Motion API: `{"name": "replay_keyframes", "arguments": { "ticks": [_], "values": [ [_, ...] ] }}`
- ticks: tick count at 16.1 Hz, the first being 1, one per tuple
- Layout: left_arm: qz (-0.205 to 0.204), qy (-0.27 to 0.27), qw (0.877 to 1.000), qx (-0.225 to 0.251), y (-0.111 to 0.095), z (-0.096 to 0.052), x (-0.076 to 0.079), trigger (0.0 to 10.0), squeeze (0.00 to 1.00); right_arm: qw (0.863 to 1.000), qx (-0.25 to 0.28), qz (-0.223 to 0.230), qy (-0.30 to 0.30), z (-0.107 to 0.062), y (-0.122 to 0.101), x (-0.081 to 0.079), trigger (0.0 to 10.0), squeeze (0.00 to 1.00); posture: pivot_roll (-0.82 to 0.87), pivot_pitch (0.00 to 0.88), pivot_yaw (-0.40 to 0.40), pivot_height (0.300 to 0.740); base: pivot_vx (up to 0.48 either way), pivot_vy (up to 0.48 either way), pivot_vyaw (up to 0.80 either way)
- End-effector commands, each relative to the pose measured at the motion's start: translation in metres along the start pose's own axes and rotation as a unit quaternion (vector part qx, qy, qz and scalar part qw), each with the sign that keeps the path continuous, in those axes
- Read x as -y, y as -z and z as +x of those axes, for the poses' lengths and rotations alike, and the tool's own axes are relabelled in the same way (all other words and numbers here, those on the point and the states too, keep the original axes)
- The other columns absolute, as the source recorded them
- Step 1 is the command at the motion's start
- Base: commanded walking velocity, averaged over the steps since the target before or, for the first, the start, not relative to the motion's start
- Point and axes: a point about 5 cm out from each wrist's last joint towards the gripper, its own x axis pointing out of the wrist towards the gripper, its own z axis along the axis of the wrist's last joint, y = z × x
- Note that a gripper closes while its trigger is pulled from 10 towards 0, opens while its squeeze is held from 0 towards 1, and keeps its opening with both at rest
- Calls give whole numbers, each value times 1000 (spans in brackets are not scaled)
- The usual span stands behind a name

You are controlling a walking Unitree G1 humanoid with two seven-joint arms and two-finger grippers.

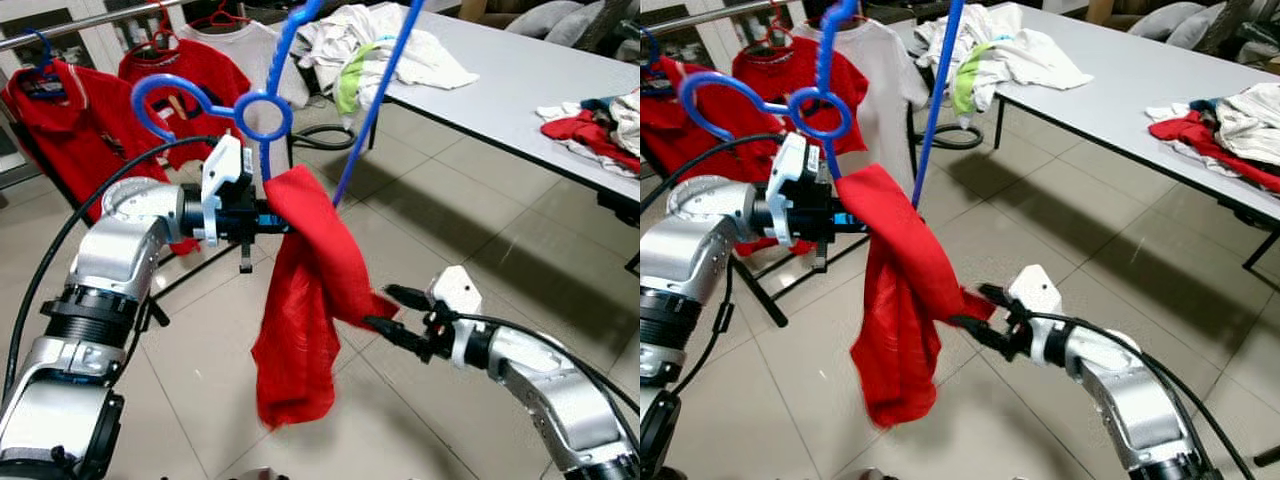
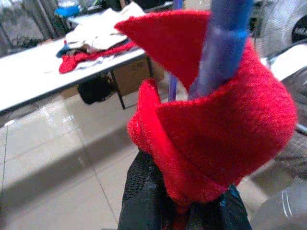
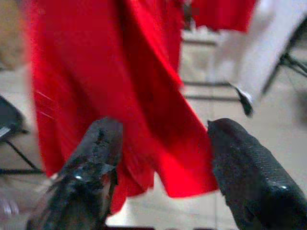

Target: Hang hanger

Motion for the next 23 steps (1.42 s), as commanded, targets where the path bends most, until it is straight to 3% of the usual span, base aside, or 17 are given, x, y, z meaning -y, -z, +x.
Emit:
{"name": "replay_keyframes", "arguments": {
  "ticks": [1, 6, 9, 10, 11, 20, 23],
  "values": [
    [11, 3, 1000, 13, -9, -5, 0, 0, 0, 1000, 3, -13, 24, 0, -4, 8, 10000, 1000, -62, 0, 58, 740, 0, 0, 0],
    [1, 16, 1000, 10, -11, -12, 1, 0, 0, 997, 31, -14, 69, -13, -9, 32, 10000, 1000, -62, 0, 59, 740, 0, 0, 0],
    [0, 10, 1000, 13, -12, -14, -1, 0, 0, 999, 20, -24, 31, -20, -7, 35, 10000, 1000, -63, 0, 63, 740, 0, 0, 0],
    [0, 10, 1000, 13, -12, -14, -2, 0, 0, 999, 13, -24, 18, -20, -6, 33, 10000, 604, -62, 0, 64, 740, 0, 0, 0],
    [-1, 11, 1000, 13, -13, -14, -2, 0, 0, 1000, 10, -21, 0, -18, -5, 30, 10000, 0, -59, 0, 65, 740, 0, 0, 0],
    [-8, 23, 1000, 12, -13, -17, -2, 0, 0, 999, 18, -9, -47, -31, 1, 36, 10000, 0, -50, 0, 67, 740, 0, 0, 0],
    [-7, 20, 1000, 17, -14, -16, -3, 0, 0, 996, 9, -11, -85, -30, 4, 25, 10000, 0, -51, 0, 67, 740, 0, 0, 0]
  ]
}}
